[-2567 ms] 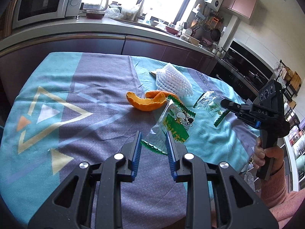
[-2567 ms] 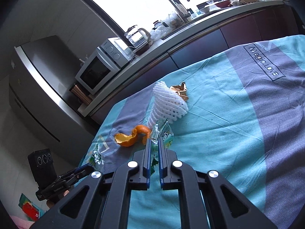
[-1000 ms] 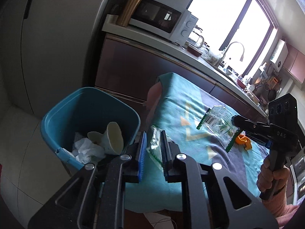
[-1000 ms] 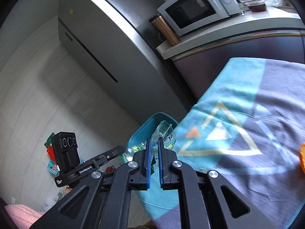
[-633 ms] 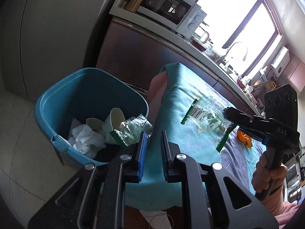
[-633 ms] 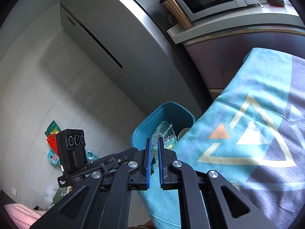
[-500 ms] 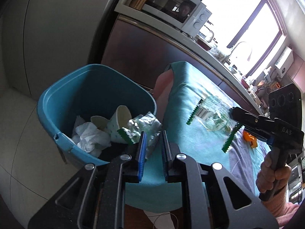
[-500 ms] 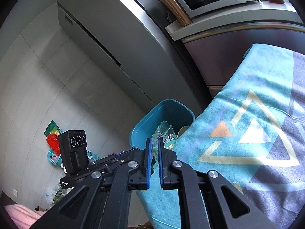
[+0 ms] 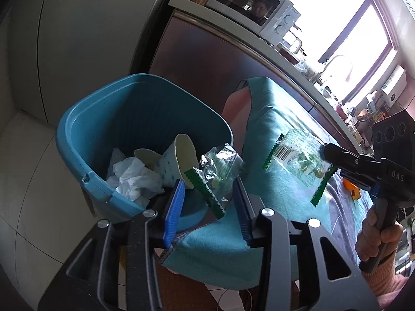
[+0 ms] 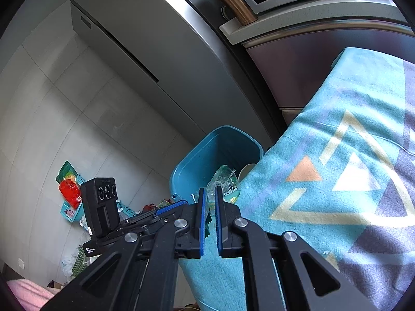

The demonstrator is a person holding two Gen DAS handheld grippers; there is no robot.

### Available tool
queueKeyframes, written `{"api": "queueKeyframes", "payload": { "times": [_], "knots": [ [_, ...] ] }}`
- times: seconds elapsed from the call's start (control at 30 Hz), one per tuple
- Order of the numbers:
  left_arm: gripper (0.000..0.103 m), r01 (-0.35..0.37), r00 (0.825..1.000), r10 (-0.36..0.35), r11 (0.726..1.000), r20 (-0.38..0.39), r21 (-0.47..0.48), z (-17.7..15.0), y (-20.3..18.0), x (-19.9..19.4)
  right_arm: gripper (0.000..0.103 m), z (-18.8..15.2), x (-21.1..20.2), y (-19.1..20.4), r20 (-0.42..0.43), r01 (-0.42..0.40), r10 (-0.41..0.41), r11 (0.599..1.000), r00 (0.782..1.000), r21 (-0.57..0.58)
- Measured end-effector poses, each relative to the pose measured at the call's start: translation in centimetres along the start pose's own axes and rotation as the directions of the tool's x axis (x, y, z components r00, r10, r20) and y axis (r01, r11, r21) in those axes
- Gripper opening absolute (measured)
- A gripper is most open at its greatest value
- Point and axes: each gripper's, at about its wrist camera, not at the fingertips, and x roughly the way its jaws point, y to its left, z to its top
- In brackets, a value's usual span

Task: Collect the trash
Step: 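Carry both wrappers to the teal bin and open both tools over it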

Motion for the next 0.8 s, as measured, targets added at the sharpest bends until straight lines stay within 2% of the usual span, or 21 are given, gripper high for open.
{"api": "queueKeyframes", "payload": {
  "times": [0.17, 0.33, 0.5, 0.7, 0.8],
  "knots": [
    [0.042, 0.016, 0.999, -0.017, 1.000, -0.034, -0.021, 0.3, 0.7, 1.8, 0.006, 0.0, 0.4, -0.1, -0.007, 0.001, -0.001, 1.000, 1.000, 0.004],
    [0.041, 0.047, 0.997, -0.050, 0.998, -0.060, -0.049, 0.6, 1.4, 3.2, 0.006, 0.1, 0.7, -0.4, -0.012, 0.005, -0.005, 1.000, 1.000, 0.009],
    [0.022, 0.068, 0.996, -0.071, 0.995, -0.045, -0.072, 0.8, 1.7, 3.7, 0.006, 0.1, 1.2, -0.6, -0.022, 0.009, -0.009, 1.000, 1.000, 0.014],
    [0.018, 0.059, 0.998, -0.059, 0.996, -0.003, -0.066, 1.4, 1.6, 2.4, 0.006, 0.8, 2.2, -0.3, -0.023, -0.007, 0.008, 1.000, 1.000, 0.012],
    [0.018, 0.015, 1.000, -0.013, 0.998, 0.029, -0.053, 2.0, 1.7, 1.4, 0.006, 1.5, 3.1, 0.3, -0.028, -0.017, 0.017, 1.000, 0.999, -0.002]
  ]
}}
